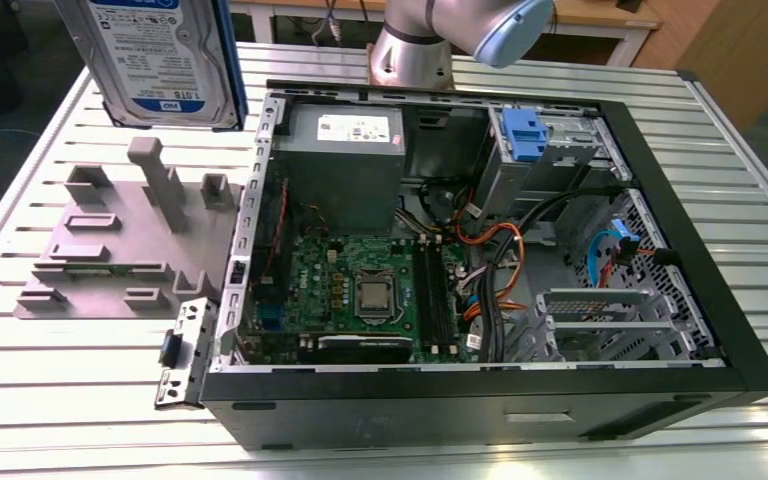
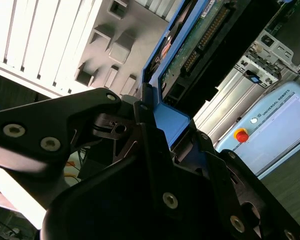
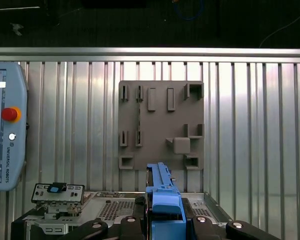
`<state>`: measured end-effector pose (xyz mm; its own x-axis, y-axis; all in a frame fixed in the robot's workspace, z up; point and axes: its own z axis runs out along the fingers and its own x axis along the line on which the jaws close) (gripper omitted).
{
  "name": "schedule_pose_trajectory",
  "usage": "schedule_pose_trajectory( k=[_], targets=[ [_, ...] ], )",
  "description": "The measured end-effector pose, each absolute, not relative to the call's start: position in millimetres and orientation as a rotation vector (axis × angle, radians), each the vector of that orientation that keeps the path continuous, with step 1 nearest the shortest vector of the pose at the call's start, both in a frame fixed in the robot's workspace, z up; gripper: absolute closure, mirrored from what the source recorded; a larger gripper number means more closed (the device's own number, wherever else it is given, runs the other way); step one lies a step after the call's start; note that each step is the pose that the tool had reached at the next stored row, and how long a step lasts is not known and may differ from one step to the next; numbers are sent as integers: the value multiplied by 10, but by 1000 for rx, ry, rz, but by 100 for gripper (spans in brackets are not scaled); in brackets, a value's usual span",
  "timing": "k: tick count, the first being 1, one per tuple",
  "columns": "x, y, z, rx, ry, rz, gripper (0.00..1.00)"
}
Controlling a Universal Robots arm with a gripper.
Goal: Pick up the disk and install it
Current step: 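Pick up the disk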
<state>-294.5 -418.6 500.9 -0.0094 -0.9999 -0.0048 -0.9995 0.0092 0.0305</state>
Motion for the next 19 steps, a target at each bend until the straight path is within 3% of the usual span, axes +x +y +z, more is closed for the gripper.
schedule_pose_trajectory(
  k=[19],
  targets=[
    [-2894,-4186,5009,2198,-2219,-39,63]
  ],
)
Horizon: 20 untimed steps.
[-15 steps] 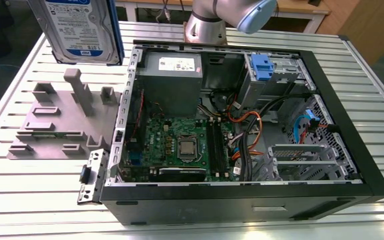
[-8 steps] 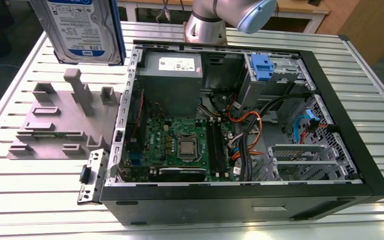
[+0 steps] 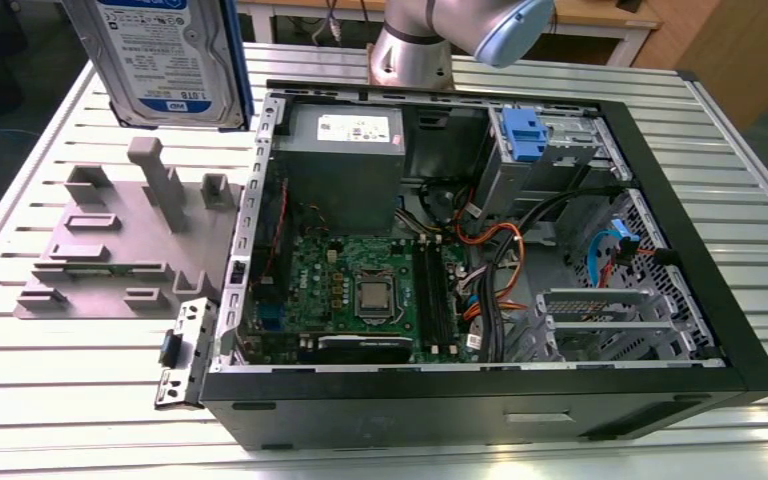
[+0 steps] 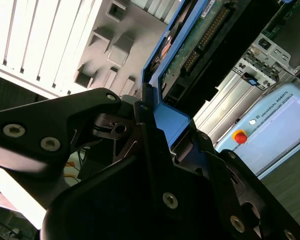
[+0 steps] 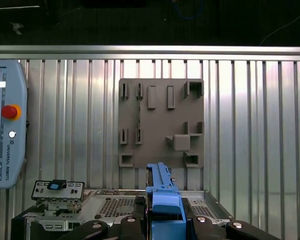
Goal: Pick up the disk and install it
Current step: 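Pick up the disk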
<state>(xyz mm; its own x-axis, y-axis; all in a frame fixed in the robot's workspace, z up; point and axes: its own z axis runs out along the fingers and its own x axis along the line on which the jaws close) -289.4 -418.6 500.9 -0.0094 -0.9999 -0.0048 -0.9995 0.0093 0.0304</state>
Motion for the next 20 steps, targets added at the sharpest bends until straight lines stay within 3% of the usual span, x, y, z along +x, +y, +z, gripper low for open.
schedule_pose_trajectory(
  k=[20],
  targets=[
    [-2817,-4186,5009,2198,-2219,-39,63]
  ],
)
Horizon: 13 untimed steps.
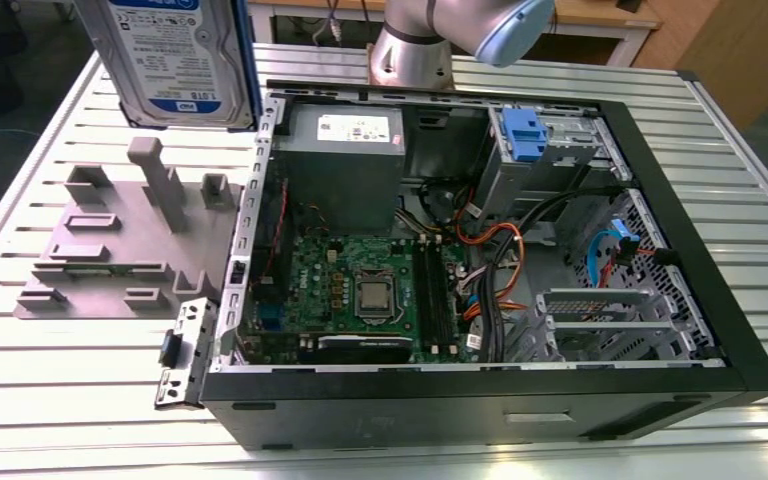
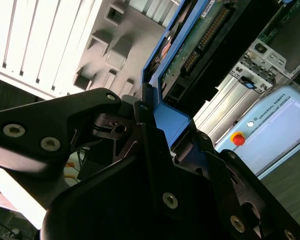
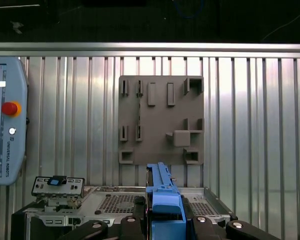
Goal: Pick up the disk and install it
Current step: 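Pick up the disk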
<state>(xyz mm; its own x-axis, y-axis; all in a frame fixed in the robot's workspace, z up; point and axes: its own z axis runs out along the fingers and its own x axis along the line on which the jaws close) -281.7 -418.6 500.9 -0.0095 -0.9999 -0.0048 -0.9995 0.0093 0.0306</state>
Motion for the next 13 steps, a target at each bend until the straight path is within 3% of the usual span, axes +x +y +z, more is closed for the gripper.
schedule_pose_trajectory(
  k=[13],
  targets=[
    [-2758,-4186,5009,2198,-2219,-39,63]
  ],
)
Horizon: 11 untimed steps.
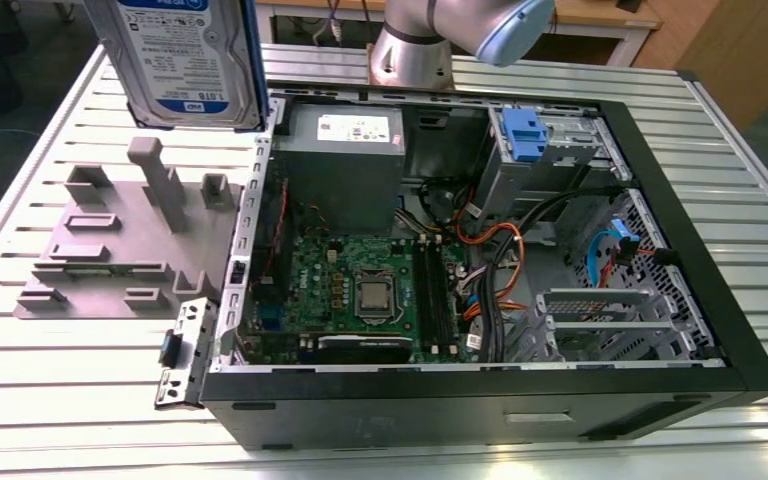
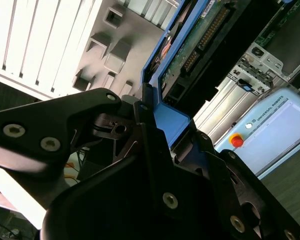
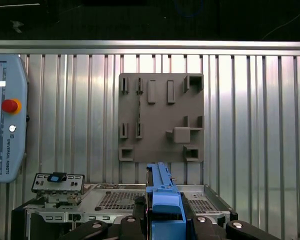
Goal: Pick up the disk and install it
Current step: 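Pick up the disk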
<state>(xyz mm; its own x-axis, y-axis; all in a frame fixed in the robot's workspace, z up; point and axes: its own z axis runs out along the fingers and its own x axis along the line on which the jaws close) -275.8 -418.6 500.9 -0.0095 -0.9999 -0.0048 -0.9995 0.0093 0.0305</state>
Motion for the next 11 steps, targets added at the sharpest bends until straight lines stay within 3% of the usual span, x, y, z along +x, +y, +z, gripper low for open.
schedule_pose_trajectory(
  k=[11],
  targets=[
    [-2707,-4186,5009,2198,-2219,-39,63]
  ],
)
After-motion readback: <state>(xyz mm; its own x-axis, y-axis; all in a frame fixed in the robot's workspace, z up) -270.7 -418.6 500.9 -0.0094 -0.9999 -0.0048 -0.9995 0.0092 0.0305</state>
